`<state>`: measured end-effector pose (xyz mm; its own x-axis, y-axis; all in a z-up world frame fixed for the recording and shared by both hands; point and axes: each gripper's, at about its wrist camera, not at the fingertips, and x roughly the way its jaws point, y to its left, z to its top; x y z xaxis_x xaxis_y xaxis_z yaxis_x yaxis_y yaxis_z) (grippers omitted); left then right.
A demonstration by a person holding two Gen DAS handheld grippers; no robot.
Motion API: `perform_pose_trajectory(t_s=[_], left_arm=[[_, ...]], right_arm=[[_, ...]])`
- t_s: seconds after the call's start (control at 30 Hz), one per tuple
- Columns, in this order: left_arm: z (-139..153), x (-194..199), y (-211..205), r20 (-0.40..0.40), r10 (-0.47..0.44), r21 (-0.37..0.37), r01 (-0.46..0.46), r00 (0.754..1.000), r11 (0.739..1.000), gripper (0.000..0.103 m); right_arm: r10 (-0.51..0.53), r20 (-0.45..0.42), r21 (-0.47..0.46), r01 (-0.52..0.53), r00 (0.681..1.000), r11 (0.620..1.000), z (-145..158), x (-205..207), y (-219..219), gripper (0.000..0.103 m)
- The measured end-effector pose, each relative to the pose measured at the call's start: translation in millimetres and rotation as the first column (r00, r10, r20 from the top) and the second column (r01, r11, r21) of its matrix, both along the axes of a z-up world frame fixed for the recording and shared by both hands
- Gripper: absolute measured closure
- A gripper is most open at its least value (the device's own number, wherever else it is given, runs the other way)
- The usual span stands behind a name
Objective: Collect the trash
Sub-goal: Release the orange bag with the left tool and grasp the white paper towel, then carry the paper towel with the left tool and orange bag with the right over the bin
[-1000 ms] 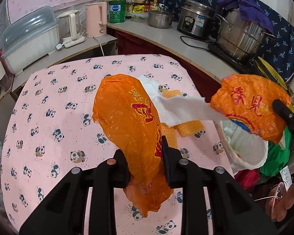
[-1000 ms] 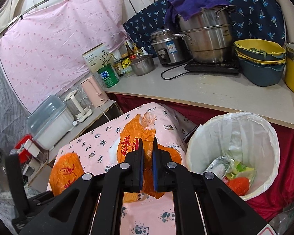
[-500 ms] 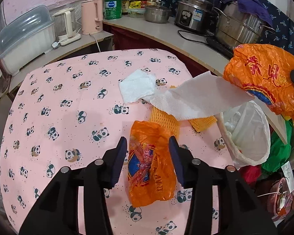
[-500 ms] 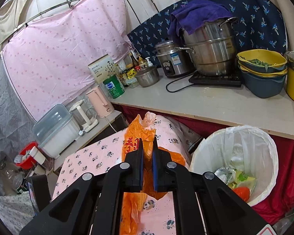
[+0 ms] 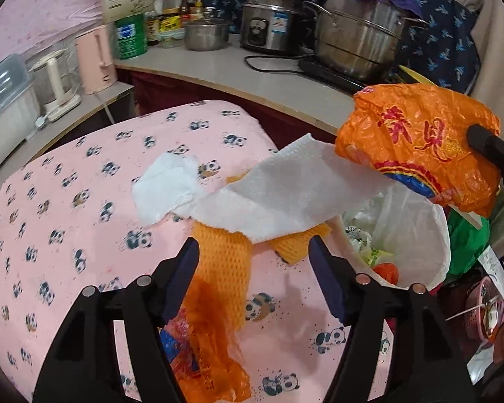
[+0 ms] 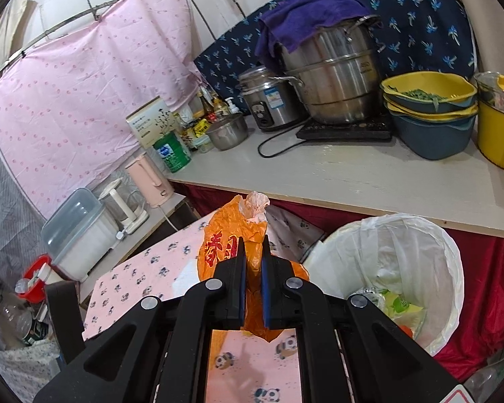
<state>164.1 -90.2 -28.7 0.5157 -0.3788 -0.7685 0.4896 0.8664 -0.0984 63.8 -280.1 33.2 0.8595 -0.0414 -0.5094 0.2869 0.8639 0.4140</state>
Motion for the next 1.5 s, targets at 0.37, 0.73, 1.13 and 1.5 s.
perform_pose_trajectory(t_s=[0.37,0.73,1.13,1.5], left_arm=[[-67.8,42.6,-43.3,-0.172,-0.047,0.015,0.051,0.984,0.999,0.069],[-44.6,47.4,-29.4,-0.136,-0.008,-0.039,0.003,0.991,0.999,0.103],[17.1,29.3,-21.7,-0.052,-0.004,-0.106,-0.002,0.999,0.994,0.103],[75.5,-12.1,-88.0,0.032,-0.162,-0.178,0.165,0.986,0.97,0.103]], right_arm=[[-0.049,-0.074,0.048,0.052,0.996,0.997,-45.9,19.2,-32.7,0.096],[-0.071,-0.07,0.051,0.075,0.995,0.996,-49.5,20.5,-43.7,0.096],[-0.168,-0.049,-0.007,0.167,0.985,0.986,-32.5,-18.7,-64.2,0.096],[-0.209,-0.108,-0.02,0.208,0.972,0.978,-54.0,-42.1,-77.6,0.096]])
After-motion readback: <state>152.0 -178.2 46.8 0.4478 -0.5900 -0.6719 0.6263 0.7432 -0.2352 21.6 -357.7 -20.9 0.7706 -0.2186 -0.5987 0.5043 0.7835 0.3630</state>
